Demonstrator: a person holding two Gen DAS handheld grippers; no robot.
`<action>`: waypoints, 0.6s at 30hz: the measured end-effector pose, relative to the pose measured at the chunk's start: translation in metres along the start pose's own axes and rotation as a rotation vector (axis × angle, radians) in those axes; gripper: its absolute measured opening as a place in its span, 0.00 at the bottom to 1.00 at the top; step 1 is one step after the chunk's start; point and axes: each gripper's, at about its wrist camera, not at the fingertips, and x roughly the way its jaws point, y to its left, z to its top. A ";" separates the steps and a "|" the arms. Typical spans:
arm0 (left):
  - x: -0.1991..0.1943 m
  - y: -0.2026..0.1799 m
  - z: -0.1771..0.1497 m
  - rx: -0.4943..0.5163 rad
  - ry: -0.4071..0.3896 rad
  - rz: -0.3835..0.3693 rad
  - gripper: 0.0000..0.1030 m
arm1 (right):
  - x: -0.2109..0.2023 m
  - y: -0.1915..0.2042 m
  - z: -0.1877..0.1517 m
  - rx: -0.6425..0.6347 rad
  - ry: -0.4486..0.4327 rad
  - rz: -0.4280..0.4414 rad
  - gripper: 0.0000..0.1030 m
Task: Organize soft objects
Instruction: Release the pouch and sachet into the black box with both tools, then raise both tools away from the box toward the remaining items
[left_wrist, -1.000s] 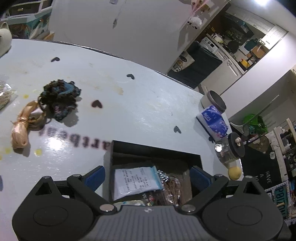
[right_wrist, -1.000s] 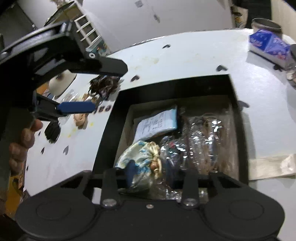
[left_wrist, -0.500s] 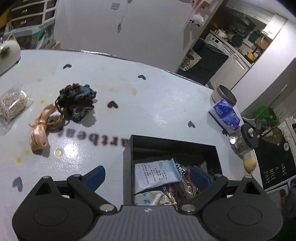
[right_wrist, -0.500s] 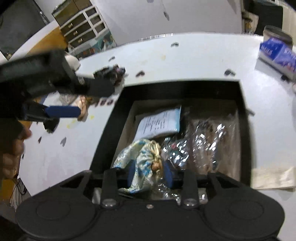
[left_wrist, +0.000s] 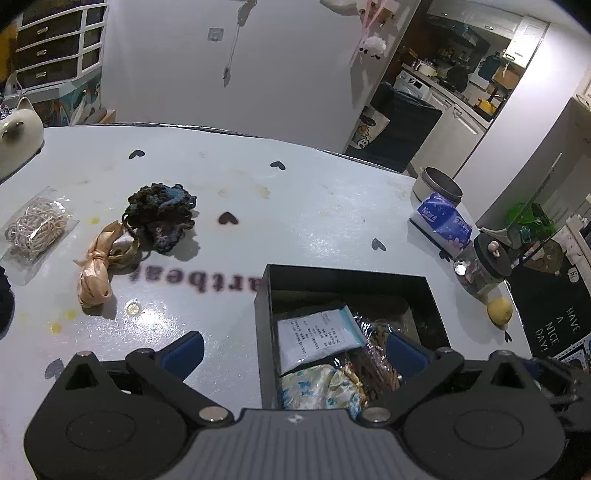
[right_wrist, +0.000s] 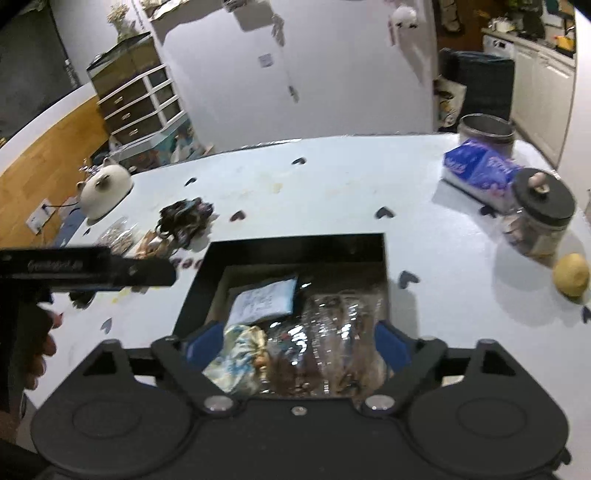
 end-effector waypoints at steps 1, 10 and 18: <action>-0.002 0.002 -0.001 0.000 -0.005 -0.005 1.00 | -0.002 -0.001 0.000 0.001 -0.006 -0.013 0.94; -0.018 0.023 -0.007 0.066 -0.045 0.002 1.00 | -0.012 0.009 -0.002 0.005 -0.067 -0.110 1.00; -0.037 0.071 -0.002 0.072 -0.060 0.000 1.00 | -0.013 0.041 -0.001 0.039 -0.098 -0.162 1.00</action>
